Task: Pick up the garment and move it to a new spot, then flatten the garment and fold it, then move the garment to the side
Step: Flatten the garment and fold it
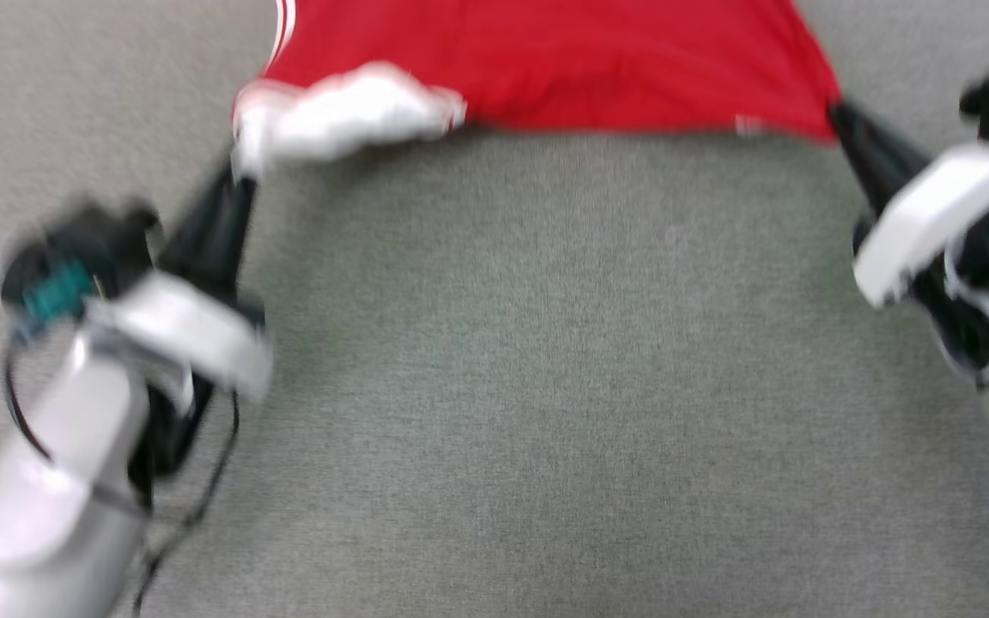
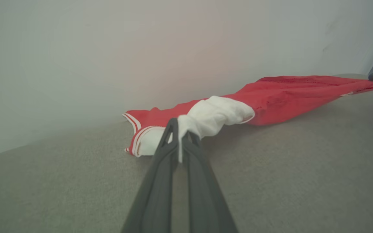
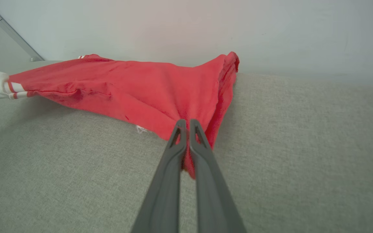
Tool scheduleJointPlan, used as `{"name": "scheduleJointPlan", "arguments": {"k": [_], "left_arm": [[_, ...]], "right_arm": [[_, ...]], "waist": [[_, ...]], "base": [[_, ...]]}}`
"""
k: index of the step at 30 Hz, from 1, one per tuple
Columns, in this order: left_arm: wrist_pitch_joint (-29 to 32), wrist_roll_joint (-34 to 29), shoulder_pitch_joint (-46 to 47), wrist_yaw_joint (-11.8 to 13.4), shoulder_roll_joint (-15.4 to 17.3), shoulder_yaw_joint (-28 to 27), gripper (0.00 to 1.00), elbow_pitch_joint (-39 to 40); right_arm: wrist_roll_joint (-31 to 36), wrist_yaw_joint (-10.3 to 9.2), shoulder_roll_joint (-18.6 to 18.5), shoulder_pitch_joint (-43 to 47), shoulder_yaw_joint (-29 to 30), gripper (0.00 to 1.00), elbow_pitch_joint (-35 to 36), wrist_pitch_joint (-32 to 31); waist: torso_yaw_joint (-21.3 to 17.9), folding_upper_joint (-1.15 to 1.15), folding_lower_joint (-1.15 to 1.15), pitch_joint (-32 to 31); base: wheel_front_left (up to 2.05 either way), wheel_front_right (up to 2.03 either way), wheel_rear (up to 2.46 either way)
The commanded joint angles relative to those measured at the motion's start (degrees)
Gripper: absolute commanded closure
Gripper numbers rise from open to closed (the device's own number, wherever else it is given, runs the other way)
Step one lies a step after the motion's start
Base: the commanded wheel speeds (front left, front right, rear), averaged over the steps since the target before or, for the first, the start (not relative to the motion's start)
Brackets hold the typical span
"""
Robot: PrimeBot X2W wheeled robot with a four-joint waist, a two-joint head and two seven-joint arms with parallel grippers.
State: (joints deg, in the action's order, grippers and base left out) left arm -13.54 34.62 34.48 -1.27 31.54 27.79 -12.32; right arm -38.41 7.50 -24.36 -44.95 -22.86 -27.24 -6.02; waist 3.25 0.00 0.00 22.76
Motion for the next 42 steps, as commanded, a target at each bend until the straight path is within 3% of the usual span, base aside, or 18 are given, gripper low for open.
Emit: {"name": "scheduleJointPlan", "arguments": {"k": [1, 9, 21, 28, 36, 42], "left_arm": [[0.27, 0.22, -1.77, 0.25, 0.46, 0.26, 1.00, 0.46], [6.41, 2.46, -19.79, 1.71, 7.79, 3.38, 1.00, 9.51], [13.43, 8.22, -35.15, 3.24, 12.82, 6.94, 1.00, 19.38], [15.47, 12.78, -43.37, 4.47, 15.35, 7.77, 1.00, 24.10], [14.05, 13.63, -45.47, 4.26, 16.92, 7.05, 1.00, 25.36], [12.22, 12.72, -42.37, 4.24, 17.79, 4.65, 1.00, 26.80]], "right_arm": [[-0.87, -0.02, -0.47, 1.35, -0.25, 1.00, 0.60, -0.15], [-7.39, -0.02, -5.72, 14.93, -0.42, 1.00, 3.96, -3.36], [-12.38, -0.02, -9.39, 29.54, 1.90, 1.00, 7.75, -7.45], [-16.83, -0.02, -10.76, 39.60, 4.67, 1.00, 13.29, -13.13], [-17.04, -0.02, -10.44, 48.24, 8.86, 1.00, 20.62, -18.23], [-16.40, -0.02, -8.48, 47.28, 12.61, 1.00, 24.67, -20.87]], "waist": [[0.35, 0.00, 0.00, -2.47], [1.26, 0.00, 0.00, -9.26], [1.11, 0.00, 0.00, -16.16], [0.65, 0.00, 0.00, -19.11], [0.19, 0.00, 0.00, -19.24], [-0.18, 0.00, 0.00, -18.00]], "base": [[0.00, 0.00, 0.00], [0.00, 0.00, 0.00], [0.00, 0.00, 0.00], [0.00, 0.00, 0.00], [0.00, 0.00, 0.00], [0.00, 0.00, 0.00]]}}
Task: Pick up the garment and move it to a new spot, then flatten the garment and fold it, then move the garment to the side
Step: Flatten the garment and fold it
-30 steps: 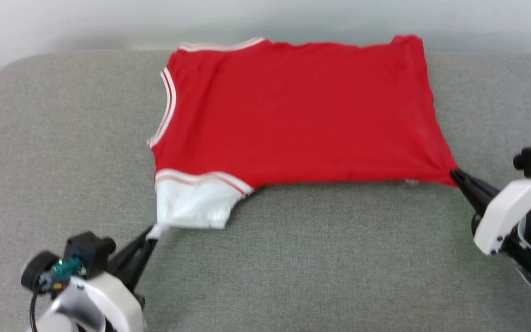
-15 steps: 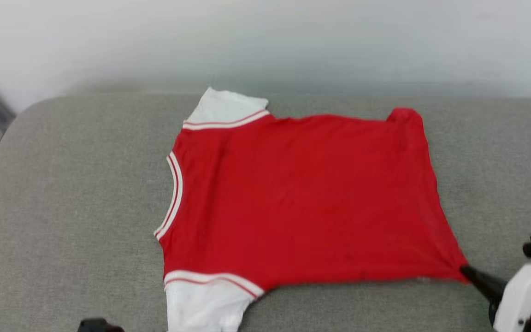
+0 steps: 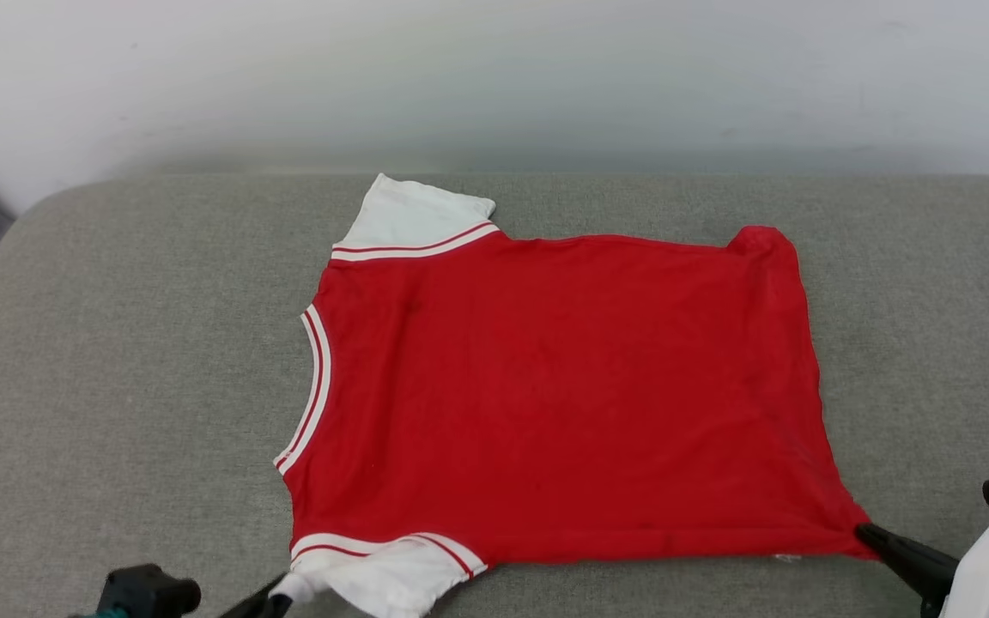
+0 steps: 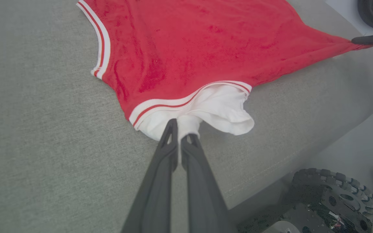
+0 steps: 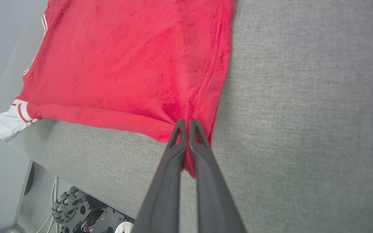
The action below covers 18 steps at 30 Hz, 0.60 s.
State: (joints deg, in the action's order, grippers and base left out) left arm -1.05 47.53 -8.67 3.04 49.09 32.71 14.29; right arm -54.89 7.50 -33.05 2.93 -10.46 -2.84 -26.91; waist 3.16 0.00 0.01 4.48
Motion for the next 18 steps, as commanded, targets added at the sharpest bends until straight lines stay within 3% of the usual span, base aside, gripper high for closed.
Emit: {"name": "scheduleJointPlan", "arguments": {"k": [1, 7, 18], "left_arm": [[-0.48, -0.41, 1.61, -0.03, 0.31, -0.85, 1.00, 0.51], [-1.26, -0.97, 7.56, 0.05, -0.15, -3.74, 1.00, 1.20], [0.23, -1.60, 19.37, -2.64, -2.47, -4.79, 1.00, -5.44]], "right_arm": [[0.31, -0.02, 0.52, -1.15, 0.82, 1.00, 0.86, -0.40], [2.31, -0.02, 2.12, -5.00, 3.50, 1.00, 3.68, -2.84], [11.13, -0.02, 4.91, -15.61, 3.40, 1.00, 2.19, -6.87]], "waist": [[-0.13, 0.00, -0.01, 0.72], [-0.35, 0.00, -0.01, 3.97], [-1.16, 0.00, -0.01, 11.11]], "base": [[0.00, 0.00, 0.00], [0.00, 0.00, 0.00], [0.00, 0.00, 0.00]]}}
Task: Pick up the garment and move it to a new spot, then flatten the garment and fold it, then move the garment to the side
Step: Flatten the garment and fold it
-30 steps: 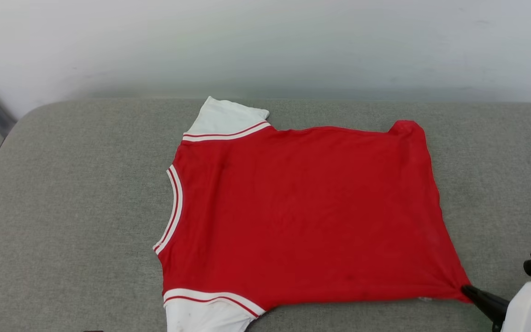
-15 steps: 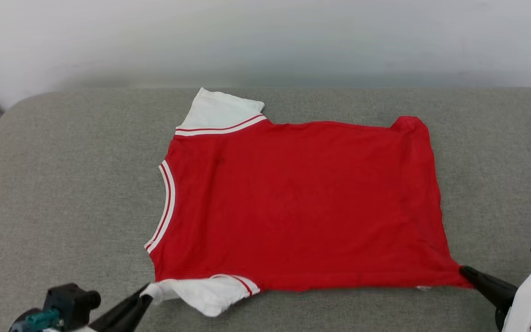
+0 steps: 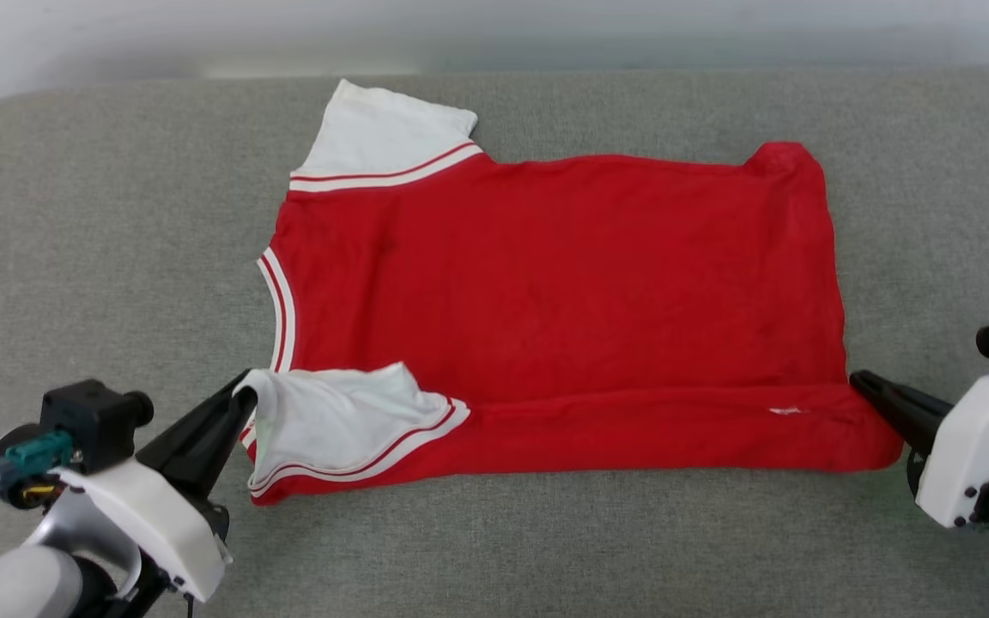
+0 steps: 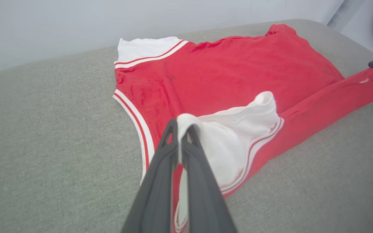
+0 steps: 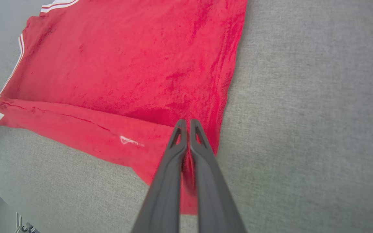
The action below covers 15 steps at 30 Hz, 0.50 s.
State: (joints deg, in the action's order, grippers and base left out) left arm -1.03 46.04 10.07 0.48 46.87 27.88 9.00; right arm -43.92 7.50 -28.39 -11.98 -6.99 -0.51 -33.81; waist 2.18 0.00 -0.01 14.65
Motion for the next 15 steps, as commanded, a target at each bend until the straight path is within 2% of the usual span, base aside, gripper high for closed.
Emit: {"name": "scheduleJointPlan", "arguments": {"k": [1, 12, 15], "left_arm": [[0.30, -0.17, 1.67, -0.48, -0.45, 0.07, 1.00, -0.92], [2.07, -1.97, 11.09, -3.32, -3.74, 2.15, 1.00, -10.03], [1.39, -3.87, 13.21, -3.08, -5.20, 3.18, 1.00, -13.33]], "right_arm": [[0.79, -0.02, 0.49, -1.69, -0.17, 1.00, -0.59, -0.03], [5.48, -0.02, 1.89, -8.72, -2.13, 1.00, -6.87, 0.18], [6.46, -0.02, 2.11, -10.12, -3.56, 1.00, -8.73, 0.88]], "waist": [[-0.21, 0.00, 0.01, 1.38], [-0.02, 0.00, 0.01, 4.54], [0.02, 0.00, 0.01, 5.04]], "base": [[0.00, 0.00, 0.00], [0.00, 0.00, 0.00], [0.00, 0.00, 0.00]]}}
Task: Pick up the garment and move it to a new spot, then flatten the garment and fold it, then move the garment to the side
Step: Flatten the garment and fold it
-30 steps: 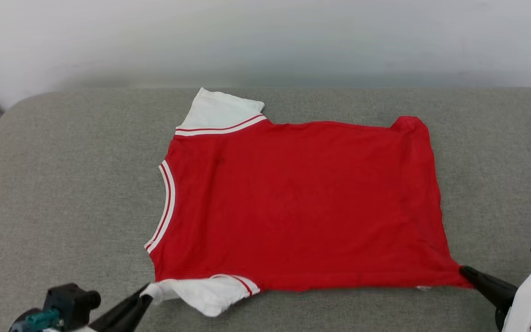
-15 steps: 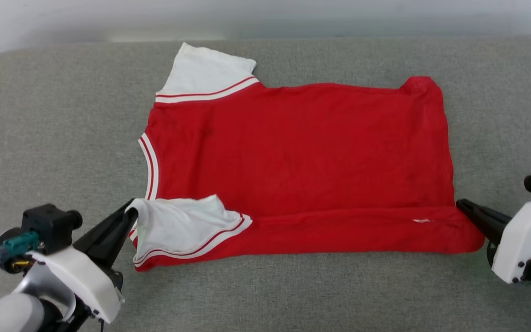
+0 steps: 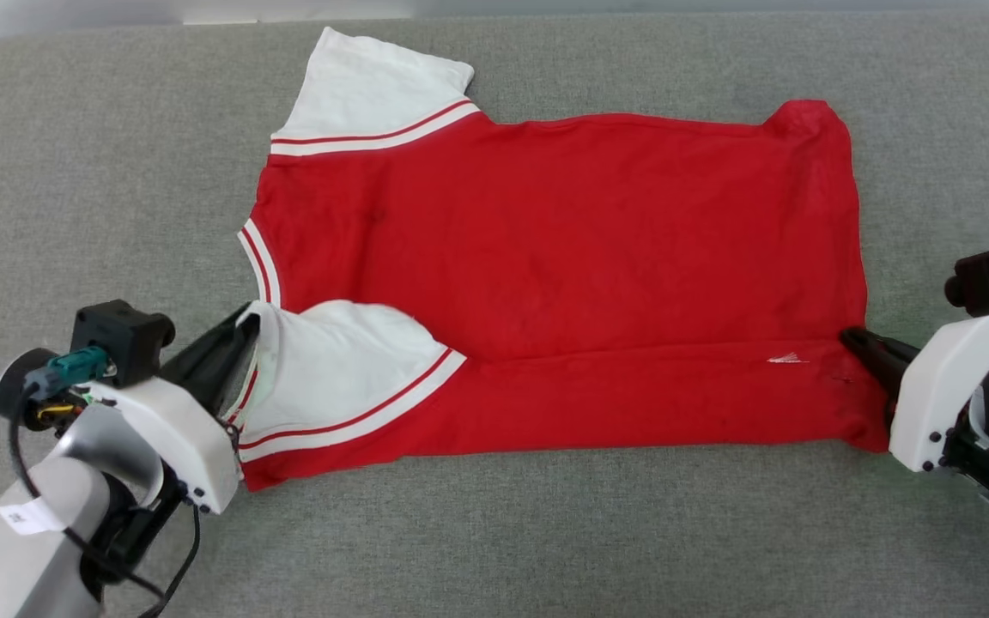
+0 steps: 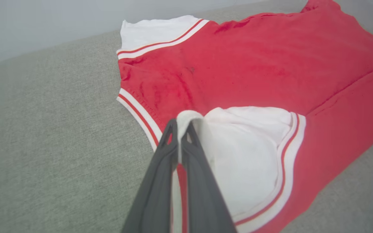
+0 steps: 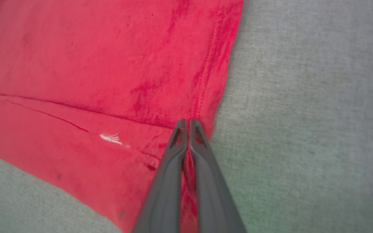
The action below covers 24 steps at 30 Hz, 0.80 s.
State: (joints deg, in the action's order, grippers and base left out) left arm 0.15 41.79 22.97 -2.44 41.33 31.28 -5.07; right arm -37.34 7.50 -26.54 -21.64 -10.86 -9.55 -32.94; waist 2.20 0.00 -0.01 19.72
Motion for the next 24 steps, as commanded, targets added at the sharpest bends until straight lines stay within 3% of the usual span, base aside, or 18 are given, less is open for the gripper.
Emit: {"name": "scheduleJointPlan", "arguments": {"k": [1, 3, 4, 5, 6, 13, 19, 24], "left_arm": [[-0.45, -0.71, 0.95, 0.32, -0.14, 0.09, 1.00, -0.60], [-1.41, -2.56, 1.32, 0.61, -1.45, 1.45, 1.00, -3.17], [-1.75, -2.91, 1.57, 0.72, -2.23, 1.94, 0.67, -4.39], [-2.22, -3.20, 1.82, 0.84, -2.83, 2.14, 0.00, -5.51], [-2.75, -3.12, 1.95, 0.94, -3.53, 2.25, 0.00, -6.77], [-5.52, -1.45, -0.07, 3.15, -6.84, 1.32, 0.00, -11.93], [-6.57, 1.85, -4.62, 7.96, -8.66, -1.33, 0.00, -10.96], [-4.65, 3.73, -9.98, 12.82, -8.29, -2.39, 0.00, -6.28]], "right_arm": [[0.09, -0.02, 0.26, -0.87, -0.27, 1.00, -0.30, 0.25], [1.07, -0.02, 0.14, -1.50, -1.48, 1.00, -1.44, 1.09], [1.72, -0.02, 0.11, -1.97, -1.75, 1.00, -2.07, 1.89], [2.22, -0.02, 0.17, -2.17, -2.03, 0.63, -2.71, 2.69], [2.47, -0.02, 0.34, -2.08, -2.34, 0.00, -3.44, 3.22], [5.27, -0.02, -0.79, -1.25, -4.15, 0.00, -4.40, 6.29], [8.59, -0.02, 0.21, 2.82, -1.04, 0.00, -2.92, 4.32], [12.40, -0.02, 3.77, 8.09, 5.13, 0.00, 0.05, -0.28]], "waist": [[0.03, 0.00, 0.01, 0.06], [0.03, 0.00, 0.01, 0.03], [0.05, 0.00, 0.01, -0.05], [0.12, 0.00, 0.01, -0.27], [0.21, 0.00, 0.01, -0.61], [0.67, 0.00, 0.01, -4.36], [0.80, 0.00, 0.01, -8.09], [0.68, 0.00, 0.01, -10.10]], "base": [[0.00, 0.00, 0.00], [0.00, 0.00, 0.00], [0.00, 0.00, 0.00], [0.00, 0.00, 0.00], [0.00, 0.00, 0.00], [0.00, 0.00, 0.00], [0.00, 0.00, 0.00], [0.00, 0.00, 0.00]]}}
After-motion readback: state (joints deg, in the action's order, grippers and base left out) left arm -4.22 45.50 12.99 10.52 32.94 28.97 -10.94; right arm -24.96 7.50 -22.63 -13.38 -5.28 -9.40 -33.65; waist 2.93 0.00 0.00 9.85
